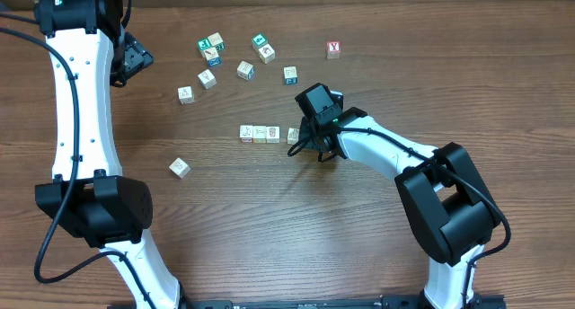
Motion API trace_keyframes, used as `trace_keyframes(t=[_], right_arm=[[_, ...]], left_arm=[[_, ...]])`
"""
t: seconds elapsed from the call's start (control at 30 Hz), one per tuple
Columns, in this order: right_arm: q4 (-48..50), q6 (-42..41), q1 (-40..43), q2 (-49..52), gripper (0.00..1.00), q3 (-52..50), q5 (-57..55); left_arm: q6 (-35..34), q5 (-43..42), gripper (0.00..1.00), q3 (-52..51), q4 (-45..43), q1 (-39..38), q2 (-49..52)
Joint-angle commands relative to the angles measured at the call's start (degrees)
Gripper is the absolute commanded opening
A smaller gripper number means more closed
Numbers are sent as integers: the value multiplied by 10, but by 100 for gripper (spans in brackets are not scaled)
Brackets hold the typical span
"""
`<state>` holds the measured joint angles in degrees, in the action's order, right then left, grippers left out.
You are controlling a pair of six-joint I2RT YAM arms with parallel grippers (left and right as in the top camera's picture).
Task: Form a horizontal line
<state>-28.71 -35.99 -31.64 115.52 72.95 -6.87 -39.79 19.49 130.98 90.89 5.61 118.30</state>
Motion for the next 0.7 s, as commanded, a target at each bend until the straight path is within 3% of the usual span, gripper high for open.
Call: trace_keyframes(t=[0.0,0.67], right_arm=[[1,0,-2,6,4,-3,-8],[41,0,-2,29,4,-3,27]], left_arm=[[12,0,100,7,1,-4,-5],[12,0,100,7,1,-4,-5]])
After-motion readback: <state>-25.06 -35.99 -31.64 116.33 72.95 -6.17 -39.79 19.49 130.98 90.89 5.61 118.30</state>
